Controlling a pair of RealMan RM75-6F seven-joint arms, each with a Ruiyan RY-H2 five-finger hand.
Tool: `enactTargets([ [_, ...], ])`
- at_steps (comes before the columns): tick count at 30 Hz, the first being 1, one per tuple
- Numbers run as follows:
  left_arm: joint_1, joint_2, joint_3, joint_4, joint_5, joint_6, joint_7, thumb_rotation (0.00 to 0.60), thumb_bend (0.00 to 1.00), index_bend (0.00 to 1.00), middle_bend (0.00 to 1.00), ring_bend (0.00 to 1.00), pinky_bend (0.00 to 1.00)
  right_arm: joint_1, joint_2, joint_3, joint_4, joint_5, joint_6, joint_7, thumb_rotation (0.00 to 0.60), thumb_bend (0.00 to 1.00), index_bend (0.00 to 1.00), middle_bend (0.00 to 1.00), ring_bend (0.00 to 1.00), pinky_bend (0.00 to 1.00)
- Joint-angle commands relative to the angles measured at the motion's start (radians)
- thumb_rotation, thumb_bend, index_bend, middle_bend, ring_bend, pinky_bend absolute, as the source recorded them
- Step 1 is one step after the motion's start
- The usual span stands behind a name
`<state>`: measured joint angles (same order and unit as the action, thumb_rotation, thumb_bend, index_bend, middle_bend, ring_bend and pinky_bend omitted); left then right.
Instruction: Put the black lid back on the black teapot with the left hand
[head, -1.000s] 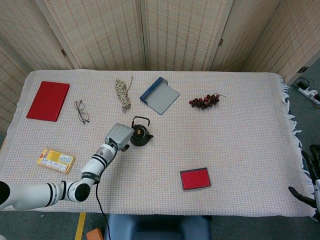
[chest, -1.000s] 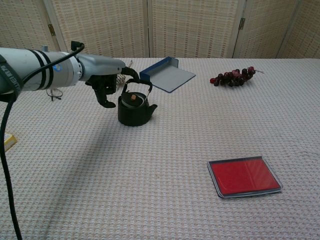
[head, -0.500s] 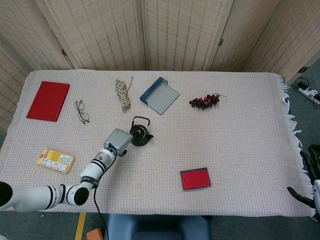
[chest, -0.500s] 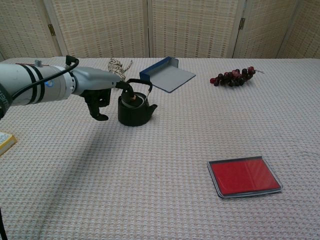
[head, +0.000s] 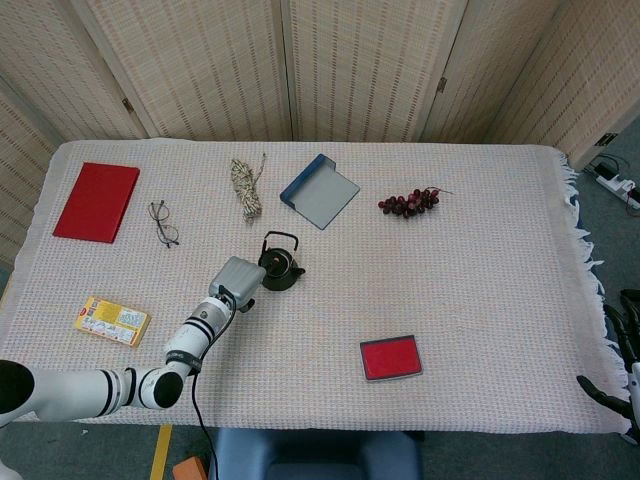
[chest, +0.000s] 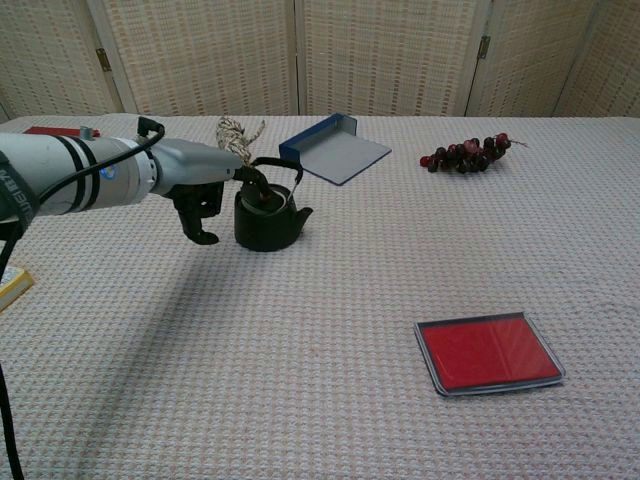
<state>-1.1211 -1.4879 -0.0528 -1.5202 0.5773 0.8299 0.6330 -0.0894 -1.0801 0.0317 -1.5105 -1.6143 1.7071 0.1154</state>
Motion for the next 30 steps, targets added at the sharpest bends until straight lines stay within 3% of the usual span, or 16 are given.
enactTargets([
  [1,0.01,0.012,-0.006,-0.004,0.009,0.001,-0.021,0.6,0.32,0.15,0.94,0.94,0.88,0.0,0.0,0.0,0.0,-0.001,0.001,0.0,0.6,0.08,0.0,0.03,0.15,0.0],
  [22,0.06,0.046,0.009,0.005,0.064,-0.01,-0.084,0.6,0.32,0.14,0.94,0.94,0.88,0.001,0.002,-0.001,-0.017,-0.01,0.001,-0.02,0.6,0.08,0.0,0.03,0.15,0.0],
  [30,0.073,0.057,-0.015,-0.02,0.091,0.006,-0.117,0.6,0.32,0.14,0.94,0.94,0.87,-0.003,0.007,0.001,-0.018,-0.007,0.007,-0.017,0.6,0.08,0.0,0.03,0.15,0.0],
])
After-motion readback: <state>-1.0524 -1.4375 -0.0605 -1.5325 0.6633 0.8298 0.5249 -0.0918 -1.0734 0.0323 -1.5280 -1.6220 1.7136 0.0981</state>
